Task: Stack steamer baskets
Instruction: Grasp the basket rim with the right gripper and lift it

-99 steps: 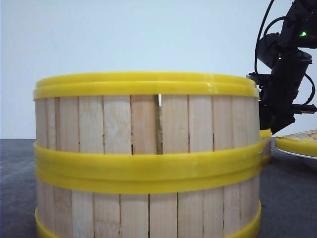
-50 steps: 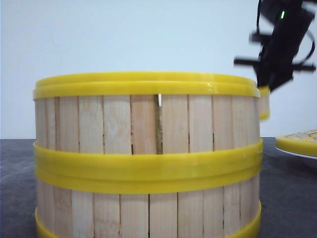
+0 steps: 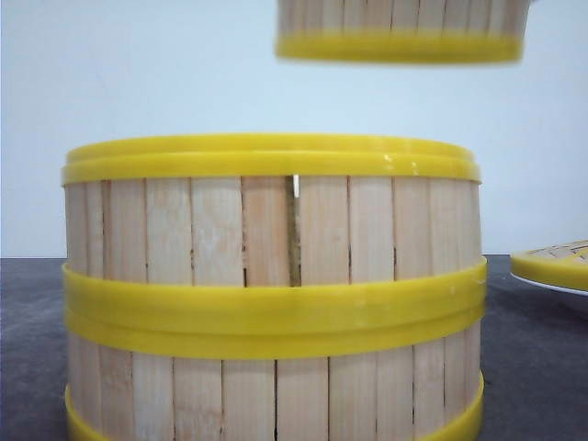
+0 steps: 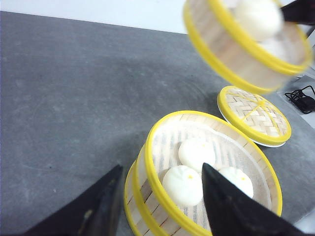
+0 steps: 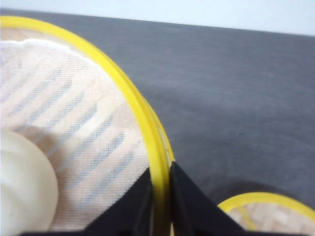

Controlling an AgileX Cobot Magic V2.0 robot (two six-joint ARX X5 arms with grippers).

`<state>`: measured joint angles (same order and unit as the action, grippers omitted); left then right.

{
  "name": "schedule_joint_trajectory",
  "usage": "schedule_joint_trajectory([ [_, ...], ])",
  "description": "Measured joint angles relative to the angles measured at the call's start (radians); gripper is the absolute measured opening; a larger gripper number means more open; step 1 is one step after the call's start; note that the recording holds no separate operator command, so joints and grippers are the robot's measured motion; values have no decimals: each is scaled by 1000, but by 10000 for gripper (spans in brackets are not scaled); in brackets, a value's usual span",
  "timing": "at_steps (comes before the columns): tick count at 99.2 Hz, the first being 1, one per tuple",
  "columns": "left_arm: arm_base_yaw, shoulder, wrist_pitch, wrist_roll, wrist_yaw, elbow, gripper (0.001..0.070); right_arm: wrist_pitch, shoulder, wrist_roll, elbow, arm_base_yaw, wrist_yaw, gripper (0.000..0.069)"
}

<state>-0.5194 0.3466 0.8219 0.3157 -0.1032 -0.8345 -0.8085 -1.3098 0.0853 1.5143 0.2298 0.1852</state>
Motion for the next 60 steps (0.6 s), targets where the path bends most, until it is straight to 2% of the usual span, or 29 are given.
schedule_joint_trajectory([
  [25,0,0,12,-2,0,0,298,-118,41,-66,2,127,73,27],
  [41,0,0,12,-2,0,0,298,-114,35,-82,-57,199,72,27],
  [60,0,0,12,-2,0,0,298,-41,33,-84,-145,265,68,27],
])
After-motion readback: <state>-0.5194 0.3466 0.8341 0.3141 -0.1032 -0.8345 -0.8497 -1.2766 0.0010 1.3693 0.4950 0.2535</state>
